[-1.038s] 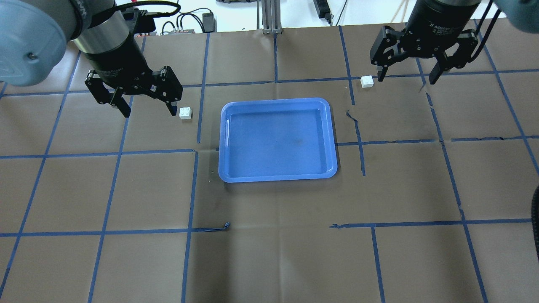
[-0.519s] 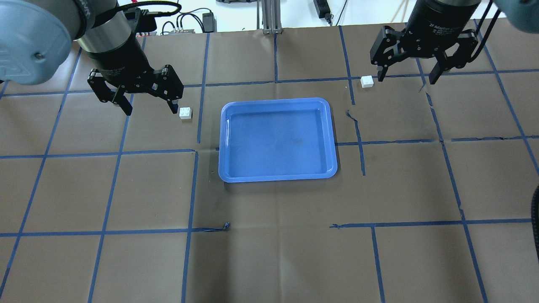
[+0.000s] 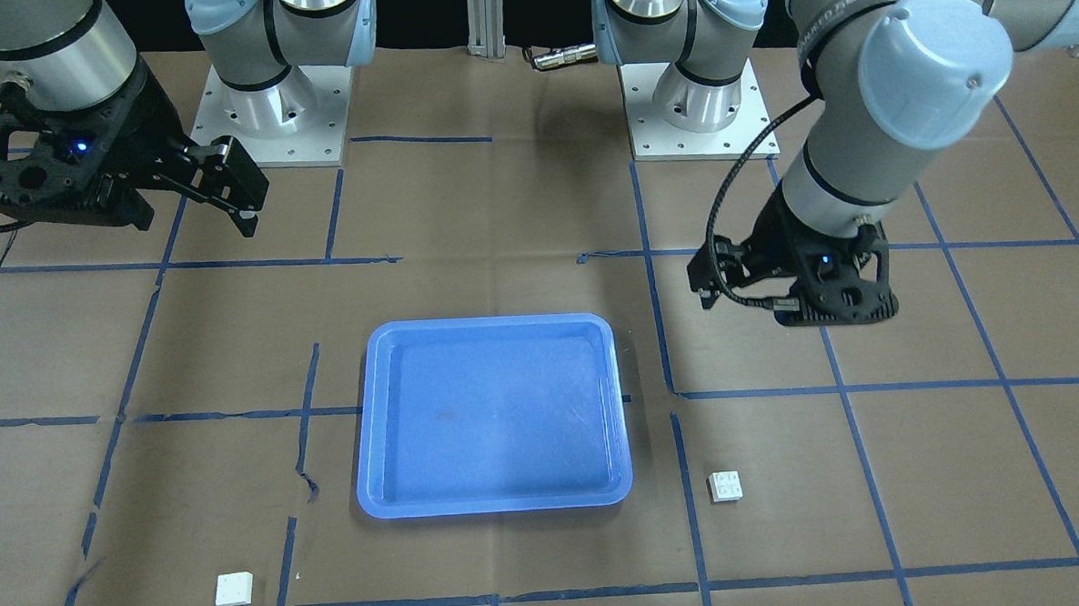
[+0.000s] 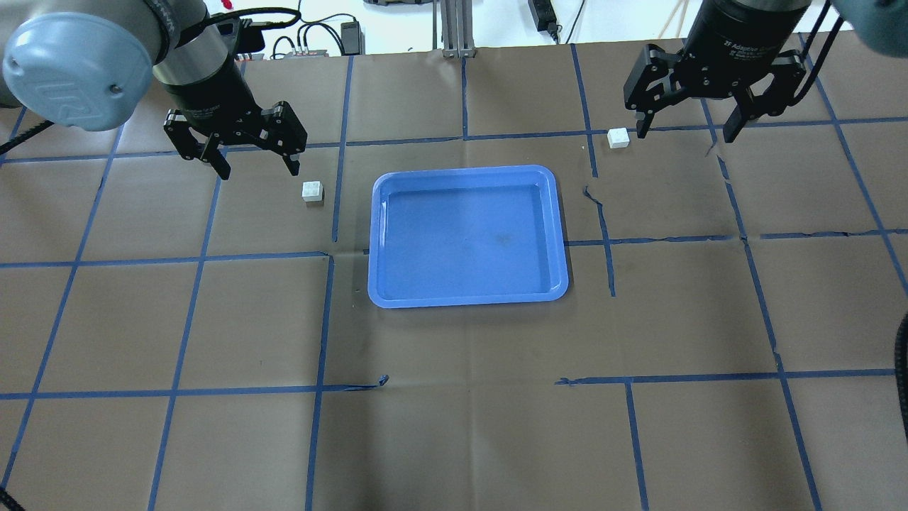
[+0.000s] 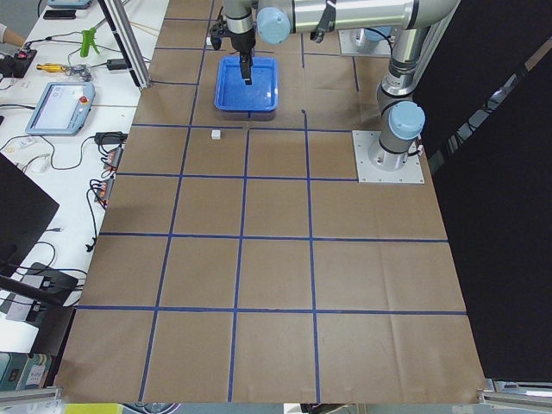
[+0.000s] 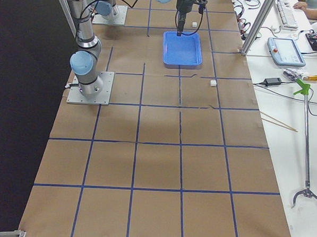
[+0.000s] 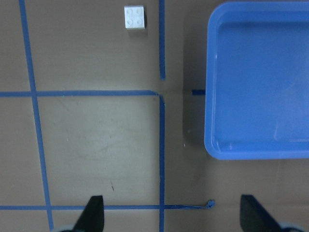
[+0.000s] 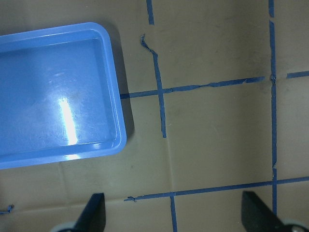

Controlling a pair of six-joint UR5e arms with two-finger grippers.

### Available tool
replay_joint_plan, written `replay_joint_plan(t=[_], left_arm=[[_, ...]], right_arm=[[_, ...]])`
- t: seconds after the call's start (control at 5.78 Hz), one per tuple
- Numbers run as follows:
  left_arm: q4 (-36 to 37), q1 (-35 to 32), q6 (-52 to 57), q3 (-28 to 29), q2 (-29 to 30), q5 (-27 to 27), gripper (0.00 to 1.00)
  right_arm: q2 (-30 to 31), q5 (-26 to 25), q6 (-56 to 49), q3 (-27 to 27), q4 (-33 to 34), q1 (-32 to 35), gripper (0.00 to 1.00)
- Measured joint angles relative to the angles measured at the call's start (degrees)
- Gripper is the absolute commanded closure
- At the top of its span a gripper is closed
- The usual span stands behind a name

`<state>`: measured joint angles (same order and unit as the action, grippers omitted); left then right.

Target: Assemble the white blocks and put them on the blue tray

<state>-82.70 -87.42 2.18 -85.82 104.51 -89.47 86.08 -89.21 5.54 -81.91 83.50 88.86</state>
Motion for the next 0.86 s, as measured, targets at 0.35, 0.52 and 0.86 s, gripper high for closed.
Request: replay_joint_plan(t=[0.35,0.52,0.86], left_arm=[[13.6,0.82,2.04,0.44,11.02,-0.26,0.0],[17.4,0.89,2.99,-0.13,14.53,-0.47,0.01],[24.83,0.93,4.71,-2.82,19.33,-0.7,0.01]], right_arm=[[0.06,0.03,0.11,0.02,-0.37,-0.06,0.0],[0.24,0.07,0.0,0.03,-0.75,-0.08,0.0],[0.63,-0.03,-10.74,0.04,-0.99,-0.09,0.0]])
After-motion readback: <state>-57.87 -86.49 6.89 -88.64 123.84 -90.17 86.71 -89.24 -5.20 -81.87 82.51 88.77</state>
